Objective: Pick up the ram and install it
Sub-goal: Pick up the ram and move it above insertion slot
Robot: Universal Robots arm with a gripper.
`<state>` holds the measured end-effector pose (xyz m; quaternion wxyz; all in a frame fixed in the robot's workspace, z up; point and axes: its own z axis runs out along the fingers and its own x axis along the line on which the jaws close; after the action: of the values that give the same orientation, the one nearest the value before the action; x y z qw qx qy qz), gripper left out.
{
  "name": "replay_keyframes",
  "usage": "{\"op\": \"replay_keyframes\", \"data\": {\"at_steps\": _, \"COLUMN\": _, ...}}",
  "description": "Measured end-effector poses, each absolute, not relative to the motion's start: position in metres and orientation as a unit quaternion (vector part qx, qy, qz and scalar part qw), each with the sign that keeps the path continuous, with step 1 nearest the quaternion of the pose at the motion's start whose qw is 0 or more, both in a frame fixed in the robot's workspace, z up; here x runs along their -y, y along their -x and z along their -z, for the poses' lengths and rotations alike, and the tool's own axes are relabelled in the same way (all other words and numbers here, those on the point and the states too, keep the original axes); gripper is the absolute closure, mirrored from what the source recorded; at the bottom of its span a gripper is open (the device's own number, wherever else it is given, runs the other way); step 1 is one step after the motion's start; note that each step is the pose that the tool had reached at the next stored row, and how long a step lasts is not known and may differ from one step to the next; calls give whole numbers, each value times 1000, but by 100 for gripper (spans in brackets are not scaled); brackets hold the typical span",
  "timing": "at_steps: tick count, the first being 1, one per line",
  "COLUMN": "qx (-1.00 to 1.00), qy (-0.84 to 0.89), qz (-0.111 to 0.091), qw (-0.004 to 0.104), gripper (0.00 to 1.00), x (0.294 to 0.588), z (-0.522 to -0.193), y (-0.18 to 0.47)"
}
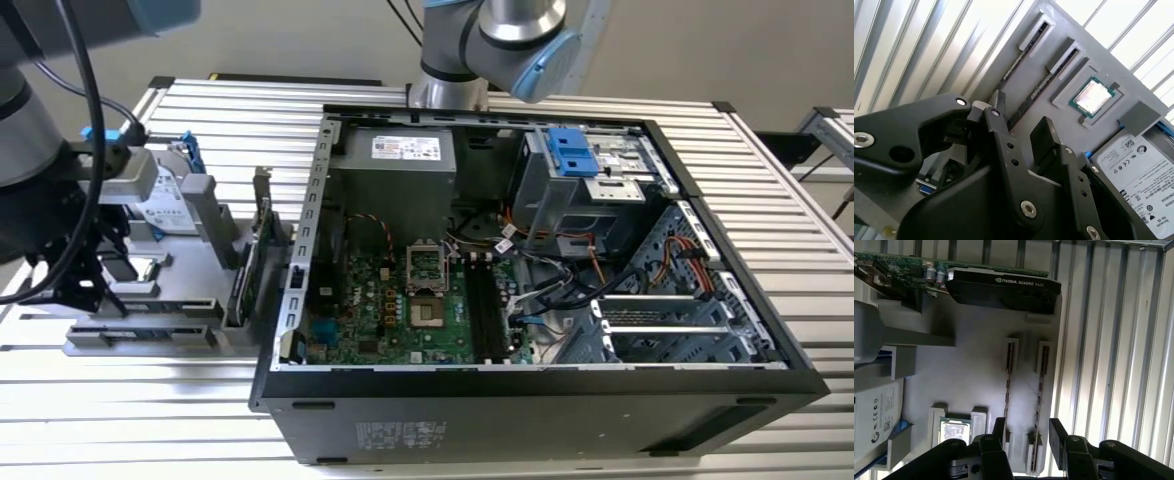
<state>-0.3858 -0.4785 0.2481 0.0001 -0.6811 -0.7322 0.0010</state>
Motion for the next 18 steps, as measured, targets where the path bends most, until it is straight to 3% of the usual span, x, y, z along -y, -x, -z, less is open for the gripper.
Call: {"op": "replay_keyframes", "data": {"at_steps": 18, "qx": 732, "qy": 681, "qz": -3, "qw": 3, "gripper": 0, "x": 487, "z": -239, "y": 383}}
